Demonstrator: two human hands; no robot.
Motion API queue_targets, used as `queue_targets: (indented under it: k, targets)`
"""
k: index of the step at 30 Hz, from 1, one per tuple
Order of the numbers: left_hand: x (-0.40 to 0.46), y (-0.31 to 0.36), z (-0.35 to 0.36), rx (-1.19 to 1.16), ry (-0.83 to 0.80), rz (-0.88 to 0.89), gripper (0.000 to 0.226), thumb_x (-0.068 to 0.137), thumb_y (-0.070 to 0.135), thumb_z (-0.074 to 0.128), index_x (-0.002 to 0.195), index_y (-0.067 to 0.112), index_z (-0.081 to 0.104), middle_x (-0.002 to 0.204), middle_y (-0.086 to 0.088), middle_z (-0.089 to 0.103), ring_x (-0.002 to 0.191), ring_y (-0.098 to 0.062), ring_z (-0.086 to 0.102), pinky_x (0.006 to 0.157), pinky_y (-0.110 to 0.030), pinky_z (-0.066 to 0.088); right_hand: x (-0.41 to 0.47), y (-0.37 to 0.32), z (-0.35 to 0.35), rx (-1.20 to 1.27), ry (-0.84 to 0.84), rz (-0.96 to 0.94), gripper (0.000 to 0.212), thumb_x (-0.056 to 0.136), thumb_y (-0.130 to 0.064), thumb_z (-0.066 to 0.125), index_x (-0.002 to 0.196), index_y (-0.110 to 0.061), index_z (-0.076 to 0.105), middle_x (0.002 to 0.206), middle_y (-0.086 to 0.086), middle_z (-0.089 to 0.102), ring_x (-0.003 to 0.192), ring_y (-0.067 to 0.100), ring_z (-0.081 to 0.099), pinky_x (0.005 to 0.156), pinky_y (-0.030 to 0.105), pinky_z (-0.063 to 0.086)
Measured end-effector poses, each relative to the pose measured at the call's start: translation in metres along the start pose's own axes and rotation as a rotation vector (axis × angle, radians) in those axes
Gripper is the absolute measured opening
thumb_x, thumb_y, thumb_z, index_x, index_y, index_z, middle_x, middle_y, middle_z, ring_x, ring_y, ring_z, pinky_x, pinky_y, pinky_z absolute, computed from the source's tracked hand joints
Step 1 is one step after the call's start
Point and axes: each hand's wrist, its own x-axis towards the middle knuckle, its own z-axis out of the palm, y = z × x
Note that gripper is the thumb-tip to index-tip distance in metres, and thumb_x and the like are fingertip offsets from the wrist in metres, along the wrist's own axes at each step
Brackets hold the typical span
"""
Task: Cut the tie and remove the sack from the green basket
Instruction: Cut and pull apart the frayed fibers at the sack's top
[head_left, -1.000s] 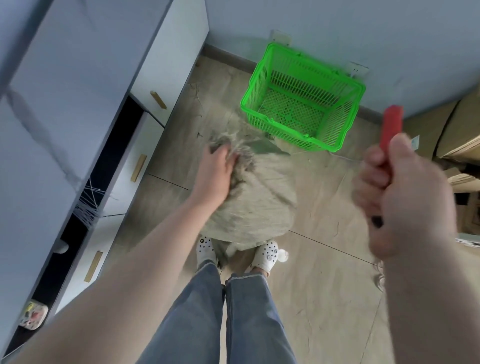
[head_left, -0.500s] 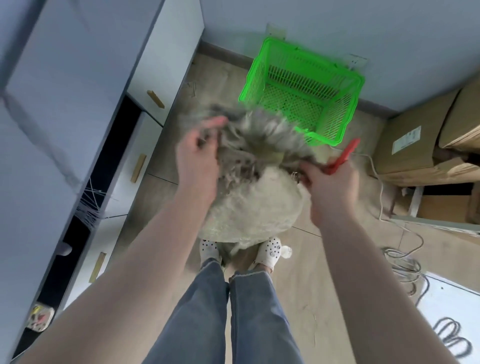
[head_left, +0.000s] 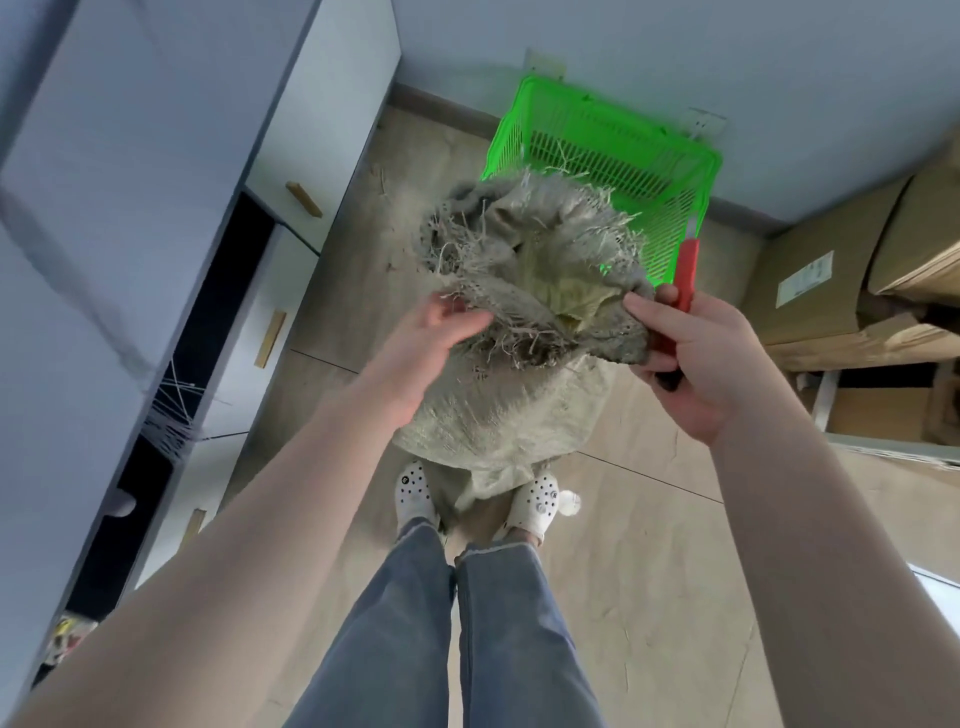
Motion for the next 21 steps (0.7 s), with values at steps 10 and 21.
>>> queue_targets:
  k: [10,21]
  targets:
    - [0.011,0.017,0.037,0.118,0.071,0.091,0.038,0.098,0.041,0.049,0.112,0.007,0.06,0.109,-0.016,0.069,0.097,-0.035,0.065,0.087,-0.044,0.052,-0.002,-0.007,0.006,0.013,0.302,-0.149,0.03,0.085,-0.016,0.073,0.097,-0.011,0.047,0.104,0.013,0.062,0.081,0.016,0.067,0.067,0.024,0.057]
    - [-0.02,0.023,0.055,-0.523,0.205,-0.093,0.02,0.101,0.021,0.047,0.104,0.009,0.063,0.102,-0.013,0.073,0.084,-0.024,0.074,0.066,-0.034,0.061,-0.007,0.047,0.036,-0.222,0.38,-0.27,0.041,0.078,-0.011,0.078,0.084,-0.023,0.039,0.08,-0.001,0.046,0.077,0.018,0.049,0.077,0.042,0.049]
